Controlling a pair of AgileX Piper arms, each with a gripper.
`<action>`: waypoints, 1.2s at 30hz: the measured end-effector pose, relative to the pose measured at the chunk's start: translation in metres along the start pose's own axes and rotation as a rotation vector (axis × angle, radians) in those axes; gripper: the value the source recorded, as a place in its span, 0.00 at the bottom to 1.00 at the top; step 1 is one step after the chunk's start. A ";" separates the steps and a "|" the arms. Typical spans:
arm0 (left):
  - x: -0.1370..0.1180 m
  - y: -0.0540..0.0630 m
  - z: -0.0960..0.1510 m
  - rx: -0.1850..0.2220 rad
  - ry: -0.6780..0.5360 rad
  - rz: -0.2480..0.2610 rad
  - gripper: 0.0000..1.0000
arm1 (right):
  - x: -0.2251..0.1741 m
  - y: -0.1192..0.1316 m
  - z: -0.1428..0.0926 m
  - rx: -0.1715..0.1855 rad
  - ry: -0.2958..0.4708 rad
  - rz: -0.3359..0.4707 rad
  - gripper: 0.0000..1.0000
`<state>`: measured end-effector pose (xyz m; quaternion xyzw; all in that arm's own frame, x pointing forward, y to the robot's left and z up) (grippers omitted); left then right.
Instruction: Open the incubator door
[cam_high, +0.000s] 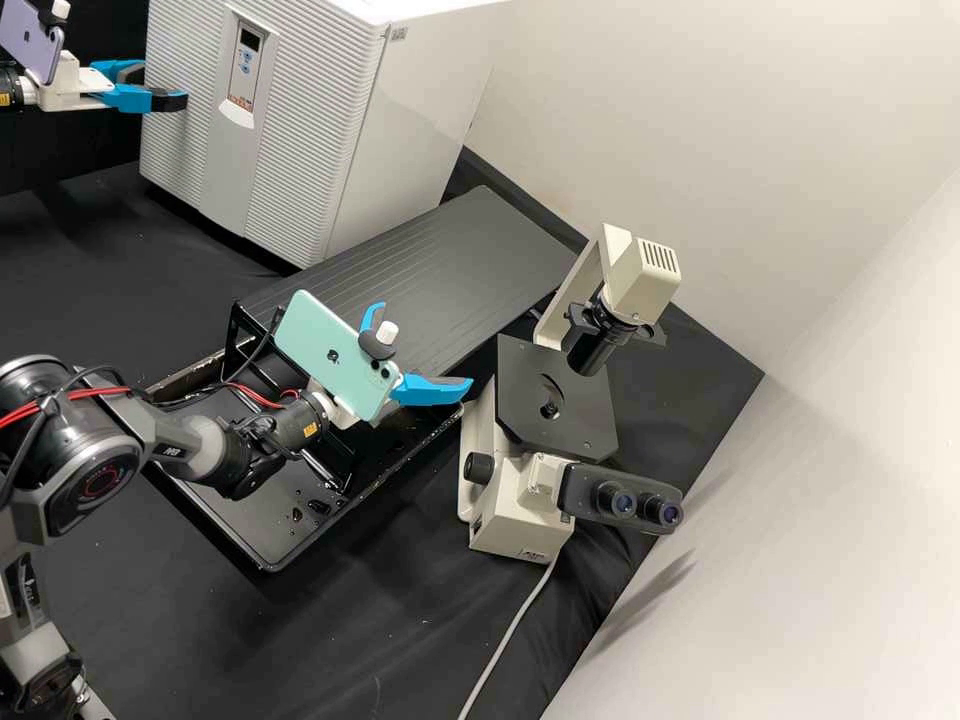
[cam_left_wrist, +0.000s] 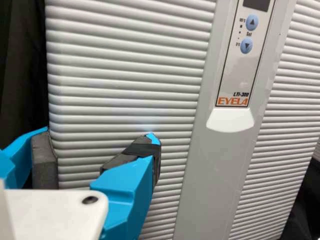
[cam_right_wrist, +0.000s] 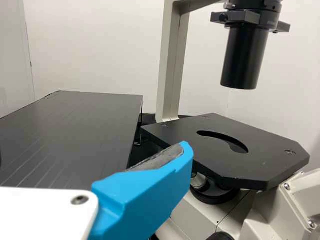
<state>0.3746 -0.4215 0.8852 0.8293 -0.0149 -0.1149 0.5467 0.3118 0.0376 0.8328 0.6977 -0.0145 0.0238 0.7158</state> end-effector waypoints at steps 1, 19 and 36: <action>-0.002 0.000 0.002 -0.002 0.004 -0.003 0.00 | 0.000 0.000 0.000 0.000 0.000 0.000 1.00; -0.027 -0.010 0.037 -0.070 0.034 -0.012 0.00 | 0.000 0.000 0.000 0.000 0.000 0.000 1.00; -0.038 -0.016 0.047 -0.091 0.056 -0.010 0.00 | 0.000 0.000 0.000 0.000 0.000 0.000 1.00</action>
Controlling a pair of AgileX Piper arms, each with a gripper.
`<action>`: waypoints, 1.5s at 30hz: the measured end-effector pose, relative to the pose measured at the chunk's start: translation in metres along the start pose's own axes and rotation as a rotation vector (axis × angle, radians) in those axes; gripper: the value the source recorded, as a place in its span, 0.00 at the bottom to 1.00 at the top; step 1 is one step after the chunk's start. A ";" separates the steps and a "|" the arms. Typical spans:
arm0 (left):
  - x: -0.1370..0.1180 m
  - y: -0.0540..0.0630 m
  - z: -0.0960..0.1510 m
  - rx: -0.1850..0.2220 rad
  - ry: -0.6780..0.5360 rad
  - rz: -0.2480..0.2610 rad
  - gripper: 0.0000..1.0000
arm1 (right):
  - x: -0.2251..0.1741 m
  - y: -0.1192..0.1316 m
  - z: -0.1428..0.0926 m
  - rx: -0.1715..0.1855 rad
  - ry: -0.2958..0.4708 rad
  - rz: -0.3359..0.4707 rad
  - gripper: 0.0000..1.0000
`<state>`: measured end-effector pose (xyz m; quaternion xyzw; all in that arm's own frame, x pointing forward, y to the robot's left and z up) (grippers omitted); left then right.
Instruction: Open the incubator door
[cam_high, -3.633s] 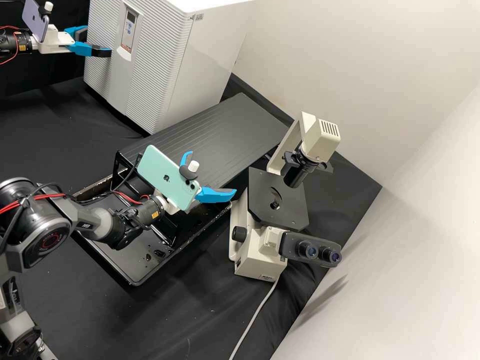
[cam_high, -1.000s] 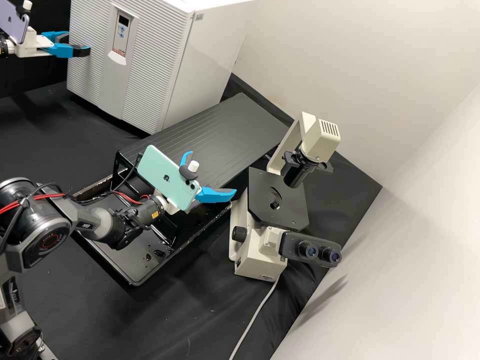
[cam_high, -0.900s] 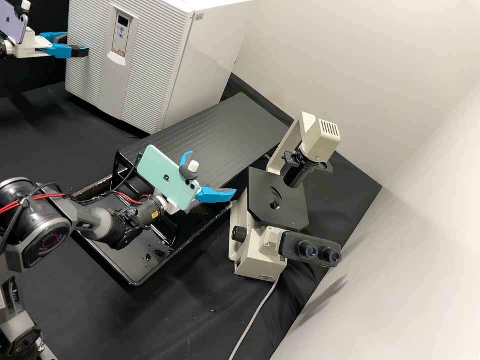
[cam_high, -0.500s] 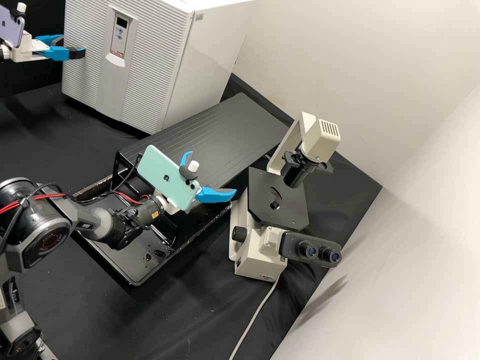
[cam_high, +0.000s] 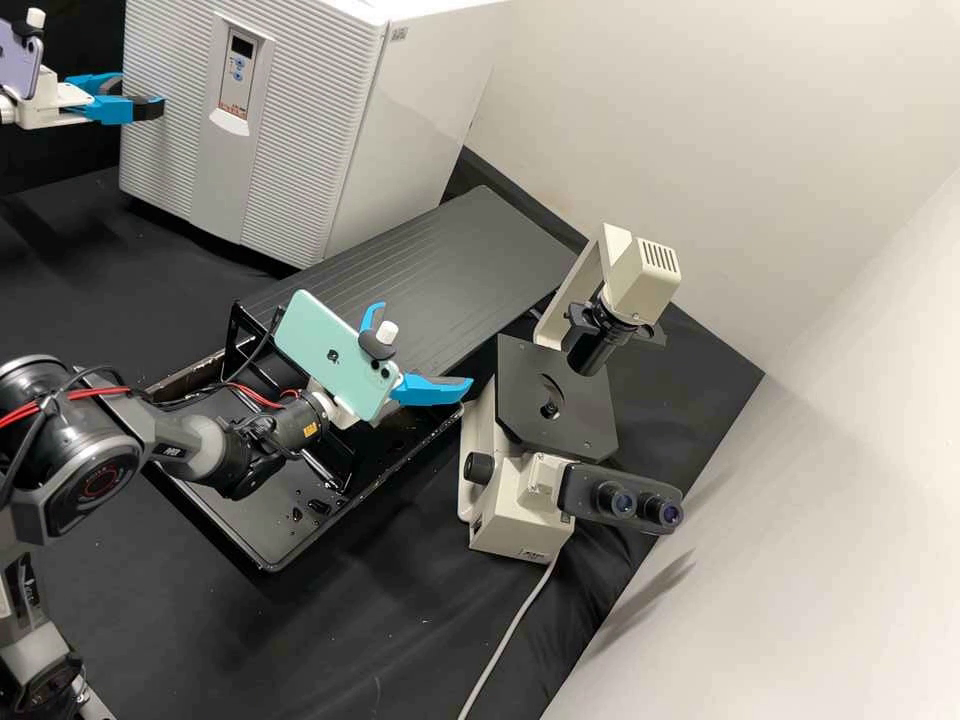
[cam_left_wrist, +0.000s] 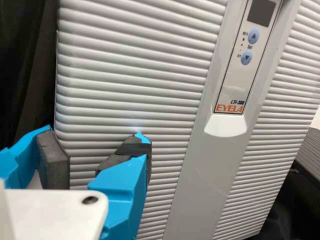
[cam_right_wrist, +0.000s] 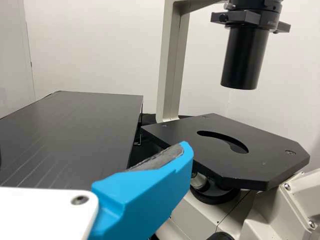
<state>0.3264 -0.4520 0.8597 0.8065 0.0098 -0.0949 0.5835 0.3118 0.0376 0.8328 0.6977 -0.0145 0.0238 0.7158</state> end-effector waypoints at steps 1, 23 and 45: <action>0.000 0.000 0.000 0.000 0.000 0.000 0.00 | 0.000 0.000 0.000 0.000 0.000 0.000 1.00; -0.010 -0.003 0.007 0.002 -0.003 0.008 0.00 | 0.000 0.000 0.000 0.000 0.000 0.000 1.00; -0.023 -0.006 0.009 -0.009 0.000 0.005 0.00 | 0.000 0.000 0.000 0.000 0.000 0.000 1.00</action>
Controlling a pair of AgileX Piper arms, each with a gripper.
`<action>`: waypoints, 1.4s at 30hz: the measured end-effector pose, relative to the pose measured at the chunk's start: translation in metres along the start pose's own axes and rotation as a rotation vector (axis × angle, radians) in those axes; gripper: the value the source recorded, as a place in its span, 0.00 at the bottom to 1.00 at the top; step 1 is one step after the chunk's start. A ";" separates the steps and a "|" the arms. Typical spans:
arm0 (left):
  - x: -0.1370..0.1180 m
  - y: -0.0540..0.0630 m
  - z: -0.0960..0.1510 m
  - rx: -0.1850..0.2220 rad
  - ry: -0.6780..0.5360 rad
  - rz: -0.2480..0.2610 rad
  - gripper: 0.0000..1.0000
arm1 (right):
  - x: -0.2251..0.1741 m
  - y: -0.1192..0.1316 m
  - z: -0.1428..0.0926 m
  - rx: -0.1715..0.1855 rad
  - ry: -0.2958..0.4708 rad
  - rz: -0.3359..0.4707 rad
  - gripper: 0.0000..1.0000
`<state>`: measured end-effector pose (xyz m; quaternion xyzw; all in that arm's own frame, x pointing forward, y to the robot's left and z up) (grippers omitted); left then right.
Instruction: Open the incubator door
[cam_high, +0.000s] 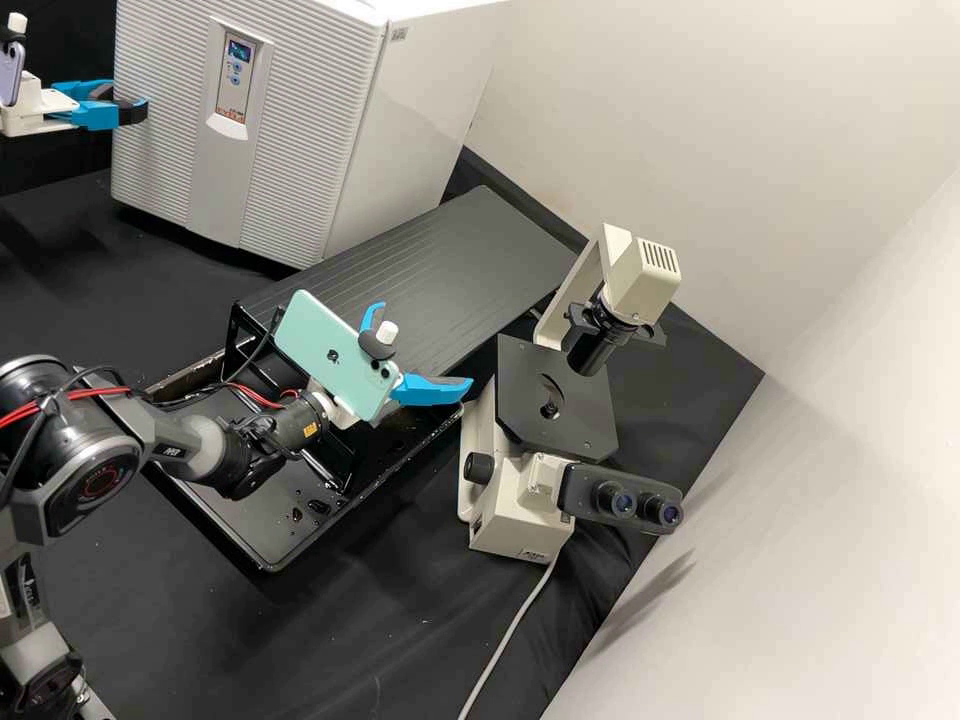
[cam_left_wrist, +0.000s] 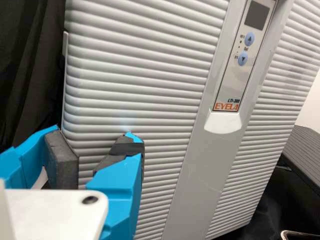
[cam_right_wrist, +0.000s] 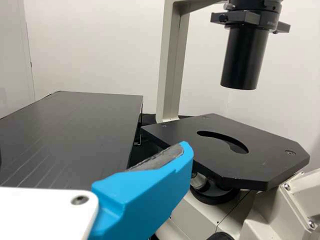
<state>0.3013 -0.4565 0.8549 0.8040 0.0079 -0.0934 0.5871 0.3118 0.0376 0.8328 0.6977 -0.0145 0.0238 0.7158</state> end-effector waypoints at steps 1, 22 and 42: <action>0.000 0.000 0.000 0.000 0.000 0.000 0.00 | 0.000 0.000 0.000 0.000 0.000 0.000 1.00; -0.024 -0.029 -0.005 -0.035 -0.059 0.068 0.00 | 0.000 0.000 0.000 0.000 0.000 0.000 1.00; -0.063 -0.053 0.015 -0.006 -0.122 0.077 0.00 | 0.000 0.000 0.000 0.000 0.000 0.000 1.00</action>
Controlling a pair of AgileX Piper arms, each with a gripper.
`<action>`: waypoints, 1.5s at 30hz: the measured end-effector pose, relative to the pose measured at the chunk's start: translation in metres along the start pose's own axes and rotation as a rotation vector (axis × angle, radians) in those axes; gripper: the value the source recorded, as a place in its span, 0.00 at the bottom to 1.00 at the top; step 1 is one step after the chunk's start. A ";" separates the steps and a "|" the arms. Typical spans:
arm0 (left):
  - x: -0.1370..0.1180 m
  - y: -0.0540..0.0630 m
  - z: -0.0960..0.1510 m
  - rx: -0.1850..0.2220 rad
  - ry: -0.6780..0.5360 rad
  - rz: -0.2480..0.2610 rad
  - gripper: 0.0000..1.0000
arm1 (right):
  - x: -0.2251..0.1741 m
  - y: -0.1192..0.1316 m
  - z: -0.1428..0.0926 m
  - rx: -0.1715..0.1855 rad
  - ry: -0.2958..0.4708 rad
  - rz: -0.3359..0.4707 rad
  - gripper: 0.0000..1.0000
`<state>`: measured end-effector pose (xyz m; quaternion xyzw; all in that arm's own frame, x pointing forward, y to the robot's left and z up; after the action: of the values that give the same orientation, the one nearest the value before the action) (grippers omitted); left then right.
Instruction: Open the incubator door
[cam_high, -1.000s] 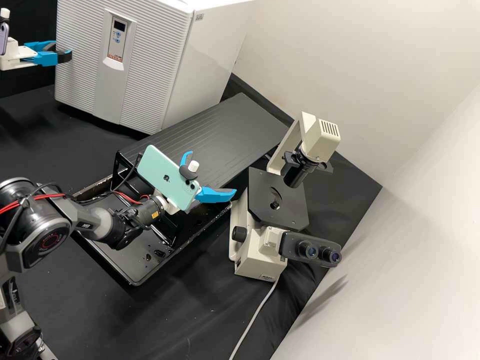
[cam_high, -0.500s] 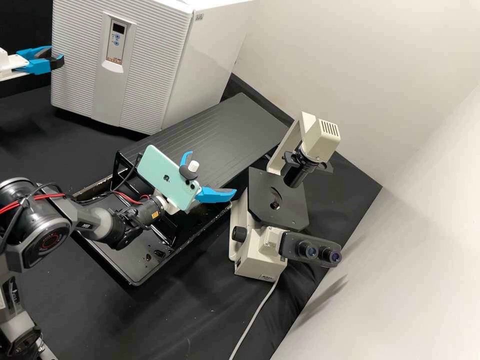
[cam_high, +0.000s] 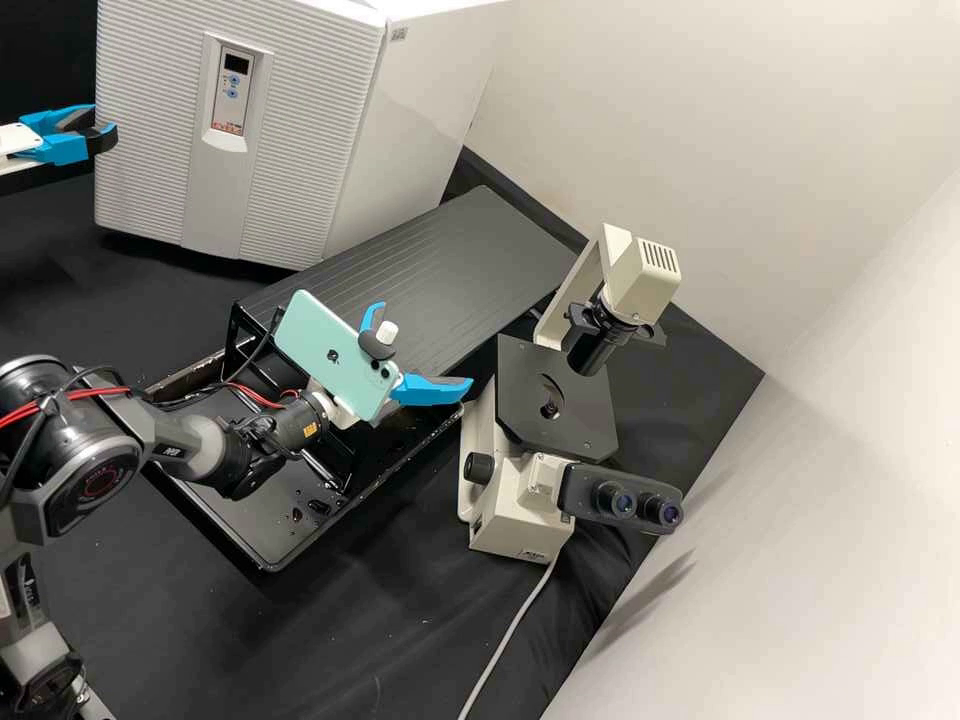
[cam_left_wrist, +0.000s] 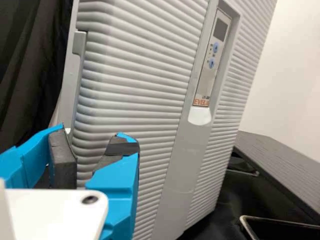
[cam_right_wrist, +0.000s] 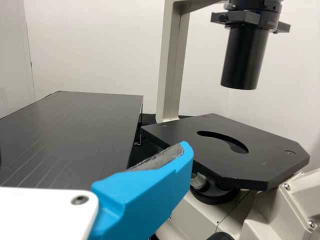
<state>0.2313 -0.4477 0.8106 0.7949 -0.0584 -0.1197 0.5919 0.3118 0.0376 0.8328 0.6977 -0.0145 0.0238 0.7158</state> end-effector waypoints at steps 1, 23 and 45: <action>-0.001 -0.001 0.001 0.001 -0.008 -0.002 0.00 | 0.000 0.000 0.000 0.000 0.000 0.000 1.00; -0.044 -0.014 0.026 0.094 -0.169 -0.094 0.00 | 0.000 0.000 0.000 0.000 0.000 0.000 1.00; -0.091 -0.063 0.065 0.406 -0.780 -0.591 0.00 | 0.000 0.000 0.000 0.000 0.000 0.000 1.00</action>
<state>0.1240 -0.4686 0.7440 0.7727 -0.0698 -0.5543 0.3013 0.3118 0.0376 0.8328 0.6977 -0.0145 0.0238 0.7158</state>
